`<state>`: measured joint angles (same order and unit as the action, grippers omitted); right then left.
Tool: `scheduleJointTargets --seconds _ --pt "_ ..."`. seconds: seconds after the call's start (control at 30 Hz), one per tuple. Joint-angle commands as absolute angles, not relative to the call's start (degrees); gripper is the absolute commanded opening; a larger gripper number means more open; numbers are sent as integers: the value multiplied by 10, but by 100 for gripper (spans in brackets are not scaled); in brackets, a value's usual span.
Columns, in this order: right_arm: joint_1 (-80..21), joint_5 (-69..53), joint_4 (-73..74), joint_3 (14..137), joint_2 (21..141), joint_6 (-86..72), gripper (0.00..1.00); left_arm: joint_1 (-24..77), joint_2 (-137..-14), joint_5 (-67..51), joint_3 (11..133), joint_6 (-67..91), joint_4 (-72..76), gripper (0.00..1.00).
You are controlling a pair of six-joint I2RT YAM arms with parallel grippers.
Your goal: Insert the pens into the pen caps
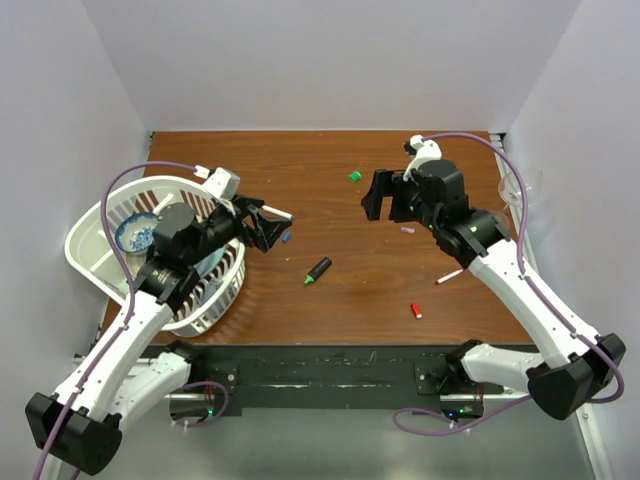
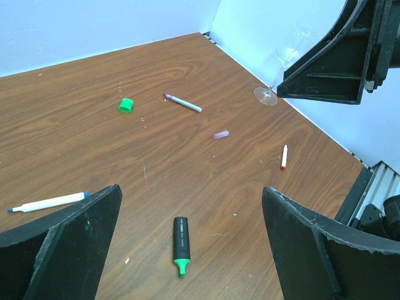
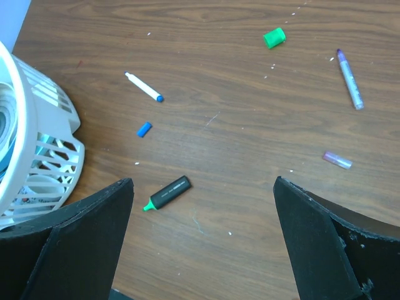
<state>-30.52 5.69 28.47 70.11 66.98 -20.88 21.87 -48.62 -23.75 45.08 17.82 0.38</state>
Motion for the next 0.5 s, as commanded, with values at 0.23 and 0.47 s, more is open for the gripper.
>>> scheduleJointTargets --seconds 0.23,0.47 --pt "-306 180 265 734 704 -80 95 216 -468 -222 444 168 26 100" --pt "-242 228 287 841 894 24 82 217 -463 -200 442 162 21 99"
